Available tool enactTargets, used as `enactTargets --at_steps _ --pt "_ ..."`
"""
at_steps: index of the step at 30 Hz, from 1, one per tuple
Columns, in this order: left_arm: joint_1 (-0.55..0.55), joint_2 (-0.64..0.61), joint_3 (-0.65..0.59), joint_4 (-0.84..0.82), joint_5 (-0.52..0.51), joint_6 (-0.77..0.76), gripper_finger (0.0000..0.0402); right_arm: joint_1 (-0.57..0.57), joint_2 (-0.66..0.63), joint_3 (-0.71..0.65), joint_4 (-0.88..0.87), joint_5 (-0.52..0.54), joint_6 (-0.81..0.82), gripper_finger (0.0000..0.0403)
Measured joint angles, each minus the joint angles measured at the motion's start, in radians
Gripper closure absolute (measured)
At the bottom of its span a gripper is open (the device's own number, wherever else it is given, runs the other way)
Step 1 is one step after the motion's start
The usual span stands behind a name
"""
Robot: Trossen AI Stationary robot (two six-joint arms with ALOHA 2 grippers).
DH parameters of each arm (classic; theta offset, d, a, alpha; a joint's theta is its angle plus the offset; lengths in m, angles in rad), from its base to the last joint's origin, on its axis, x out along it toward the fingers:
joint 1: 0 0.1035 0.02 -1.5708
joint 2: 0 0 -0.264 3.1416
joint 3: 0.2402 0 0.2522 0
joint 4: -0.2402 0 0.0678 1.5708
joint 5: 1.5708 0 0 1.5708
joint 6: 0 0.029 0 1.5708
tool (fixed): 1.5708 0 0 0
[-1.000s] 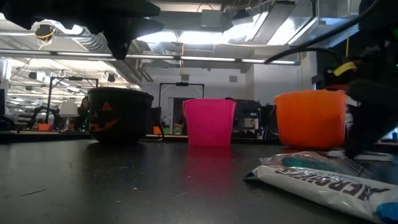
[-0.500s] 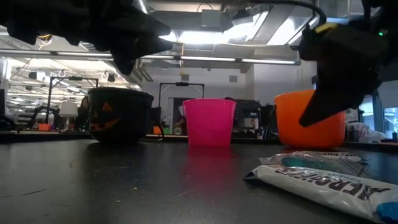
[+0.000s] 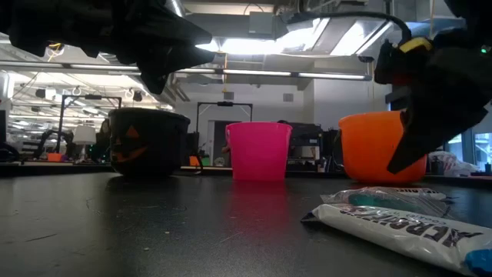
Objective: Organize candy in baskets
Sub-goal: Put the white chocolate bar into the black bucket
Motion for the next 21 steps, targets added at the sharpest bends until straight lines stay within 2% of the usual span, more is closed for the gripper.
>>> enactTargets --at_steps 5,7,10,15,21 --pt "0.000 0.000 0.000 -0.001 0.000 -0.002 0.0282 -0.001 0.028 0.000 -0.013 -0.009 0.004 0.0138" --pt "0.000 0.000 0.000 -0.001 0.000 -0.002 0.0282 -0.001 0.055 0.000 -0.011 -0.029 0.005 0.0114" --pt "0.000 0.000 0.000 0.000 0.000 -0.002 0.0282 -0.001 0.098 0.002 -0.012 -0.053 0.005 0.0101" --pt "0.000 0.000 0.000 0.001 0.000 -0.002 0.0282 0.000 0.157 0.006 -0.013 -0.052 0.006 0.0128" --pt "0.000 0.000 0.000 0.001 0.000 -0.002 0.0282 0.002 0.159 0.004 0.020 -0.022 -0.008 0.0229"
